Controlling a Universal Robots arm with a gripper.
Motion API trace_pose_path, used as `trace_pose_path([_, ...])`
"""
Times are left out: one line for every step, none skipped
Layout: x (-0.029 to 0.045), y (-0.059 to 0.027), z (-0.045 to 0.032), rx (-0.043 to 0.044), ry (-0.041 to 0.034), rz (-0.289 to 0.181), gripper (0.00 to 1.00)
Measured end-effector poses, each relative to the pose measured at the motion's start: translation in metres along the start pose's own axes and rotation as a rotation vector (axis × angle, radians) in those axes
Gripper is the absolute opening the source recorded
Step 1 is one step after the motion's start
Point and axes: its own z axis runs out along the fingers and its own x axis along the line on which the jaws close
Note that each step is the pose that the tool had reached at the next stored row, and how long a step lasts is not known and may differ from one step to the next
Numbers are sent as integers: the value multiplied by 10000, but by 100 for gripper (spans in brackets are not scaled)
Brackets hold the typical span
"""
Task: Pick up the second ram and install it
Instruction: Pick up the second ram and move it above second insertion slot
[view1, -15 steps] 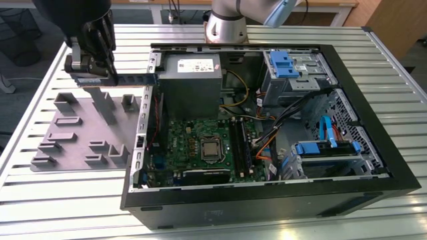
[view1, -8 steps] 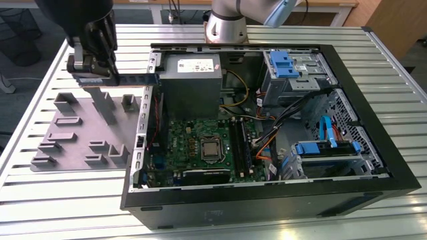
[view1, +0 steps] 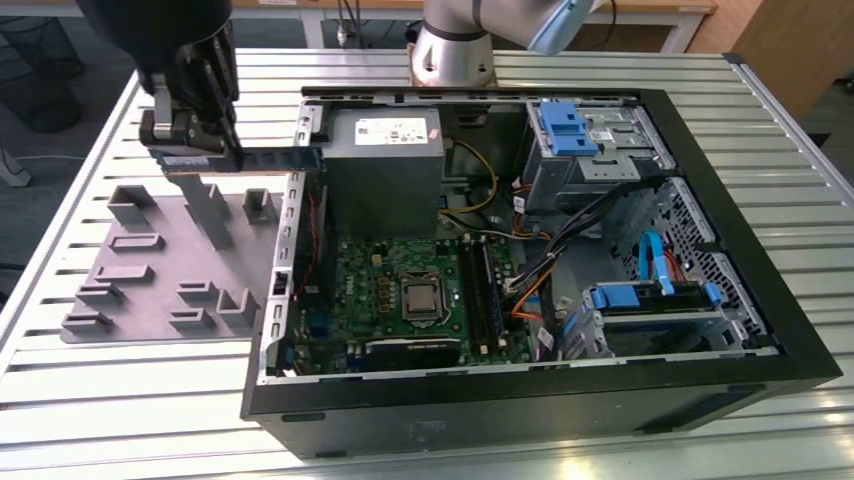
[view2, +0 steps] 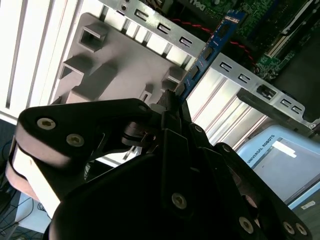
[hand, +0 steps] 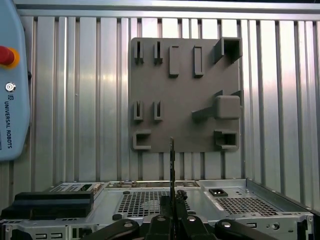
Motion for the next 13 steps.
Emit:
trace_pose_path([0, -3, 0, 0, 0, 1, 14])
trace_pose_path([0, -7, 0, 0, 0, 1, 14])
trace_pose_path([-4, -158, -5, 0, 0, 0, 14])
trace_pose_path([-4, -160, -5, 1, 0, 1, 14])
trace_pose_path([-5, -203, -6, 0, 0, 1, 14])
trace_pose_path([-5, -208, -7, 0, 0, 0, 14])
trace_pose_path([-5, -208, -7, 0, 0, 1, 14])
trace_pose_path([-5, -208, -7, 0, 0, 0, 14])
trace_pose_path([-6, -214, -7, 0, 0, 0, 14])
trace_pose_path([-6, -215, -7, 1, 0, 0, 14])
trace_pose_path([-6, -219, -7, 0, 0, 0, 14])
trace_pose_path([-6, -222, -7, 0, 0, 0, 14])
trace_pose_path([-6, -222, -7, 0, 1, 1, 14])
